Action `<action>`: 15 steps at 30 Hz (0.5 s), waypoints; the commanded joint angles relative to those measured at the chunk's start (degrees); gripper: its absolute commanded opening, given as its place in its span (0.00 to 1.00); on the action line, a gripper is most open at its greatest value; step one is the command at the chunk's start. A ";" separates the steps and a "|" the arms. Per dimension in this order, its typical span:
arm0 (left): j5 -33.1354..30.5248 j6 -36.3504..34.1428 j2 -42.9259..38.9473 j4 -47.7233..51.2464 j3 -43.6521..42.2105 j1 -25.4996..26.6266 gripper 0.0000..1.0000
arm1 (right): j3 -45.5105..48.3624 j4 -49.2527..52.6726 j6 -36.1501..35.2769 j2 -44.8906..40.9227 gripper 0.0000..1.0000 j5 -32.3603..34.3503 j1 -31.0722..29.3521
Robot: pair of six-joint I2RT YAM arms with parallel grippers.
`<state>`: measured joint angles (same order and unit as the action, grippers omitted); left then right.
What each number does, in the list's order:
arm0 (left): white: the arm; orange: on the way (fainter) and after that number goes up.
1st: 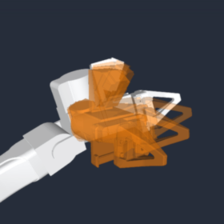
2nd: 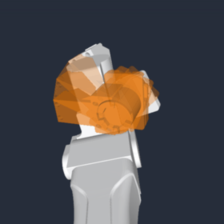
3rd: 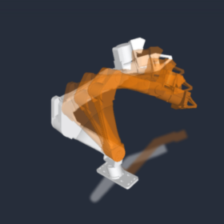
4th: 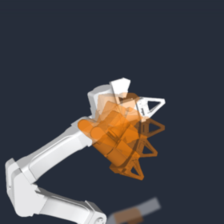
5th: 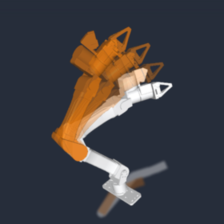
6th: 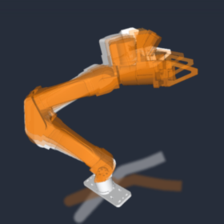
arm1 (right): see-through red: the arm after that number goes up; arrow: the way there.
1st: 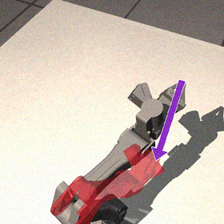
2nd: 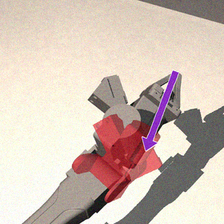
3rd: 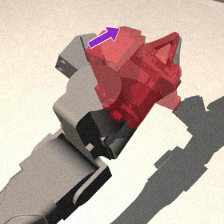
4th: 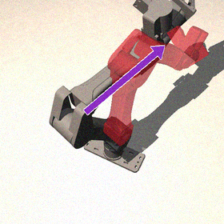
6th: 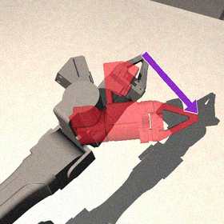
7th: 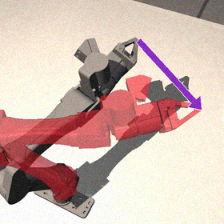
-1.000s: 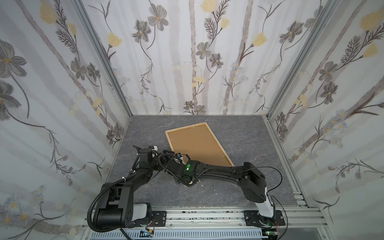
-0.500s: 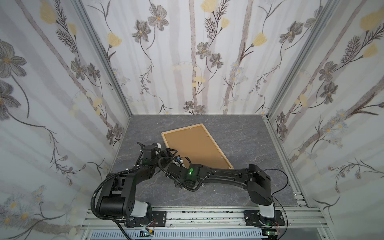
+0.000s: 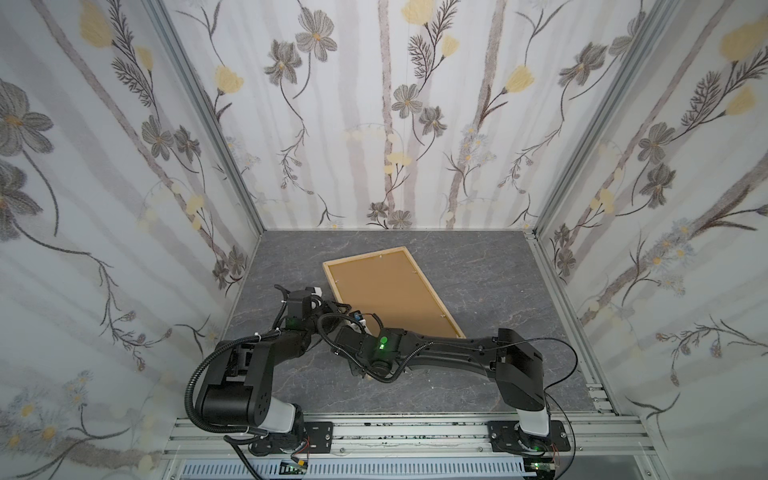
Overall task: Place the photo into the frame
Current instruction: 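Pivot the frame with the right gripper while the left gripper holds its corner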
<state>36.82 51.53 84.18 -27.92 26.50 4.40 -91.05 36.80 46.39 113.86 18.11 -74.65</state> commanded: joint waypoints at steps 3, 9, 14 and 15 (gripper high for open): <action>1.35 1.90 -1.09 -3.91 0.87 0.00 0.04 | 0.51 -2.36 -2.18 -1.42 0.02 1.14 -0.16; 0.88 1.93 -3.23 -1.64 1.57 0.03 0.00 | 1.21 -2.12 -4.51 -4.87 0.39 4.24 -0.16; 0.38 2.03 -5.42 0.68 2.73 0.06 0.00 | 3.42 -3.30 -8.34 -11.12 0.99 7.16 -0.32; 0.36 1.95 -5.86 1.05 2.85 -0.01 0.00 | 4.89 -4.43 -9.23 -12.77 1.00 7.70 -0.29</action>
<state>36.64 52.93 79.50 -24.10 28.36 4.51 -87.94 34.54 39.90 104.01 22.00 -74.83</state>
